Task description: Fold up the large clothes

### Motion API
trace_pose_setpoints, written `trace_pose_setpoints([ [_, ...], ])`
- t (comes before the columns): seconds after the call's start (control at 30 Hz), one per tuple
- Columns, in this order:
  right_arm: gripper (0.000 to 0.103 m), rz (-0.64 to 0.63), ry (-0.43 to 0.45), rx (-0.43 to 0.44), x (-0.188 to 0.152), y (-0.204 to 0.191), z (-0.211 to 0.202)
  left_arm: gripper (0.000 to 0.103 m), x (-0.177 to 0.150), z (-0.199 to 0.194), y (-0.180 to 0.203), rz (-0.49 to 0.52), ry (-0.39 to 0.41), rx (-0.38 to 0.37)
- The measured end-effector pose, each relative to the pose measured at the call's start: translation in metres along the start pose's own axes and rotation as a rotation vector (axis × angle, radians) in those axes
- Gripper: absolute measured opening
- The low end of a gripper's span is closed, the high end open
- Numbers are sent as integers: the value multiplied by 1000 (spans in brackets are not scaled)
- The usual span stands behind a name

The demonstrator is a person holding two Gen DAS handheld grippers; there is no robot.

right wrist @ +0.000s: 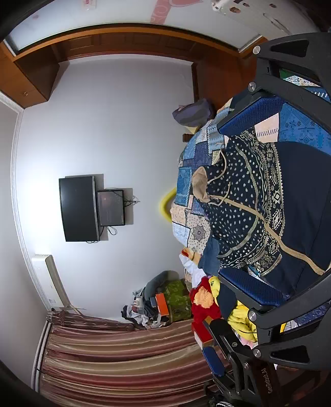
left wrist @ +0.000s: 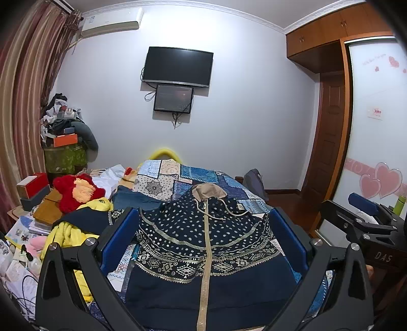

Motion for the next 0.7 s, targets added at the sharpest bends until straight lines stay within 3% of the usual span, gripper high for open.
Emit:
trace_pose_setpoints([
  [0.7,103,-1,1,0,0,-1,0,103,1,-2,1,14,2,6],
])
Point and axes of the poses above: each gripper's, at about its wrist camera, not at the fingertips, and z roughly the way its jaws point, y to its right, x to its top, the point moved 7 cm from there along z, roughly the way its jaws point, and after that the axes turned 10 degrees about z, right-handed, at the moved point
